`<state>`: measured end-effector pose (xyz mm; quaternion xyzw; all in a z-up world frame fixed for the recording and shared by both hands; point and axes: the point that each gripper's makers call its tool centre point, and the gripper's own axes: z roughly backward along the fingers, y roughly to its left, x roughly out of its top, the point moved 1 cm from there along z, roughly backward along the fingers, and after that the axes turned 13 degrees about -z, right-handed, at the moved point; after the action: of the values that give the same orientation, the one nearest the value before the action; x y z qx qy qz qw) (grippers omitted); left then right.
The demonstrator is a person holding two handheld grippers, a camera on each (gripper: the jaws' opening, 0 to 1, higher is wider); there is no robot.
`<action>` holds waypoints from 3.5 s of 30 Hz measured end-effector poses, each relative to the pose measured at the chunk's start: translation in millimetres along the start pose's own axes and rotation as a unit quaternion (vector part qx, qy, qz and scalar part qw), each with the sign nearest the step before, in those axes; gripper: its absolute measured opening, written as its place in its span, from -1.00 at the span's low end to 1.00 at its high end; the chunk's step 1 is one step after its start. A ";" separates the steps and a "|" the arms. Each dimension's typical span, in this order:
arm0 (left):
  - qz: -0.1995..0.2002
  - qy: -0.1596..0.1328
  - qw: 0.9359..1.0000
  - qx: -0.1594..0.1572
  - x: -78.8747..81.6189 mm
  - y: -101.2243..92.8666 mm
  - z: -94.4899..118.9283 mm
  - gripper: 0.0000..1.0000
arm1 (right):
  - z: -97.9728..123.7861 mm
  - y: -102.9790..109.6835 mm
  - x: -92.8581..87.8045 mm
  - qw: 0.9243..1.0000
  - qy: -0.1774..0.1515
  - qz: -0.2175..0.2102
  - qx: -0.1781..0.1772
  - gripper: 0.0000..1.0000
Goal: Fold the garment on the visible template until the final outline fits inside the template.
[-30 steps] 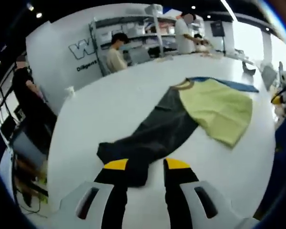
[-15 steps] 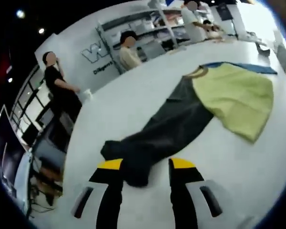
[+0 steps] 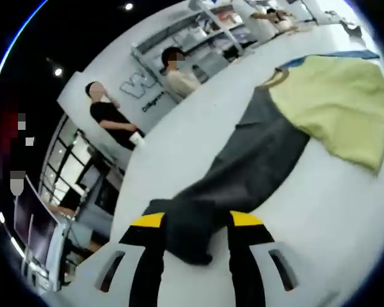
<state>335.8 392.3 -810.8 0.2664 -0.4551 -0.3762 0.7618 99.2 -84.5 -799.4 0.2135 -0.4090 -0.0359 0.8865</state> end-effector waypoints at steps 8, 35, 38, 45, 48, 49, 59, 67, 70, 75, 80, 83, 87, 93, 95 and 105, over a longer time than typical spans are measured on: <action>-0.024 0.007 1.000 0.016 -7.4 1.9 -4.0 -0.42 | 1.9 -3.7 1.6 1.000 -0.006 -0.012 -0.007 -0.93; 0.228 -0.038 0.973 -0.023 -8.5 38.4 24.8 -0.97 | -13.8 6.3 6.5 1.000 -0.004 -0.014 0.018 -0.93; 0.277 -0.030 0.960 -0.021 -19.4 49.2 23.8 -0.97 | -13.3 5.2 6.4 1.000 -0.006 -0.017 0.020 -0.93; 0.381 -0.046 0.923 -0.032 -12.1 75.3 41.3 -0.97 | -13.5 1.6 4.2 0.999 -0.005 -0.023 0.024 -0.94; 0.411 -0.054 0.909 -0.046 -4.6 83.0 48.7 -0.98 | -14.2 1.7 3.4 0.999 -0.006 -0.025 0.025 -0.94; 0.421 -0.056 0.904 -0.052 -1.9 87.7 51.7 -0.98 | -14.7 2.0 2.6 0.999 -0.006 -0.028 0.027 -0.93; 0.476 -0.066 0.871 -0.096 2.0 103.8 65.0 -0.98 | -18.4 1.9 -1.4 0.999 -0.003 -0.032 0.038 -0.93; 0.492 -0.044 0.861 -0.122 -32.8 97.2 56.4 -0.98 | -17.8 1.8 -1.0 0.999 -0.003 -0.032 0.040 -0.93; 0.496 -0.022 0.860 -0.123 -50.2 94.2 46.5 -0.98 | -16.3 2.1 -1.1 0.999 -0.002 -0.032 0.037 -0.93; 0.490 -0.016 0.863 -0.123 -58.0 92.7 39.1 -0.98 | -13.3 3.6 -0.9 0.999 0.001 -0.029 0.034 -0.93; 0.475 0.008 0.871 -0.126 -83.5 87.0 19.0 -0.98 | -12.0 3.7 -3.5 0.999 0.007 -0.028 0.032 -0.92; 0.476 0.020 0.869 -0.136 -92.0 79.8 13.0 -0.98 | -12.2 2.9 -4.6 0.999 0.006 -0.030 0.030 -0.92; 0.469 0.032 0.871 -0.142 -105.5 74.5 5.9 -0.98 | -13.8 5.7 -5.1 0.999 0.007 -0.028 0.029 -0.92; 0.466 0.043 0.873 -0.137 -124.1 74.4 0.2 -0.97 | -15.2 5.0 -5.0 0.999 0.009 -0.028 0.028 -0.92; 0.463 0.043 0.874 -0.139 -124.6 73.2 1.2 -0.97 | -16.2 4.7 -6.9 0.999 0.011 -0.027 0.028 -0.92; 0.451 0.054 0.881 -0.136 -131.7 70.6 5.8 -0.84 | -20.7 16.6 -6.3 0.999 0.015 -0.022 0.032 -0.91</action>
<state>314.1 540.0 -820.4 -0.0536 -0.4287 -0.0355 0.9012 108.4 -60.7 -809.0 0.2515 -0.3916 -0.0389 0.8842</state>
